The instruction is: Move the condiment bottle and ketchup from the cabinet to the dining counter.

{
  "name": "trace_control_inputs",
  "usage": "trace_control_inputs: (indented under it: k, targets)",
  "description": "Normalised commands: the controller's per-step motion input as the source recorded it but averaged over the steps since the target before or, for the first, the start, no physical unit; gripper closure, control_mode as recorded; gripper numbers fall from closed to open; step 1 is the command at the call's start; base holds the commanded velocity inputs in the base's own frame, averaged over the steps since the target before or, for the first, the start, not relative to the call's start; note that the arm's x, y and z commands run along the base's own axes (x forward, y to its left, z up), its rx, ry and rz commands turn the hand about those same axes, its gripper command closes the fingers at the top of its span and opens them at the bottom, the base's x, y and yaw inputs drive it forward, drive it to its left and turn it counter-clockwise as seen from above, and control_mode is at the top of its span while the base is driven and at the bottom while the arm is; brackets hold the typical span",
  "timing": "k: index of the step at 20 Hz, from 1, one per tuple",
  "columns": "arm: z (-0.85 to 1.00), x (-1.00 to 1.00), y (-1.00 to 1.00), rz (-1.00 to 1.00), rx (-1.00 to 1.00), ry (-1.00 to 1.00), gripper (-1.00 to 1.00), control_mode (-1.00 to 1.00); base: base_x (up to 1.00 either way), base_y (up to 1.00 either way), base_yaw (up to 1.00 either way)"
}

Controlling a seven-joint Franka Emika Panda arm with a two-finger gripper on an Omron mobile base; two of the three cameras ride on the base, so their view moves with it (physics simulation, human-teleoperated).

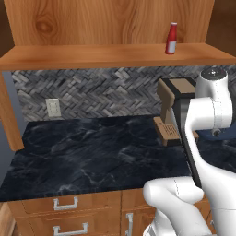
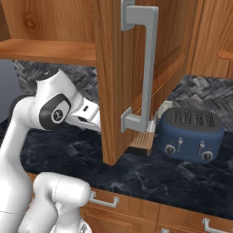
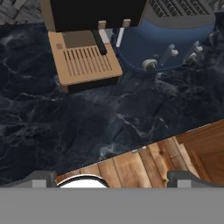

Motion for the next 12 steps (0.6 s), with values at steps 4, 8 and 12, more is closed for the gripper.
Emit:
trace_control_inputs:
  k: [4, 8, 12]
  targets:
    - [0.0, 0.0, 0.0, 0.0, 0.0, 0.0, -1.0, 1.0, 0.0, 0.0, 0.0]
    - [0.0, 0.0, 0.0, 0.0, 0.0, 0.0, -1.0, 1.0, 0.28, -0.04, 0.01]
    - [0.0, 0.0, 0.0, 0.0, 0.0, 0.0, -1.0, 1.0, 0.03, 0.0, 0.0]
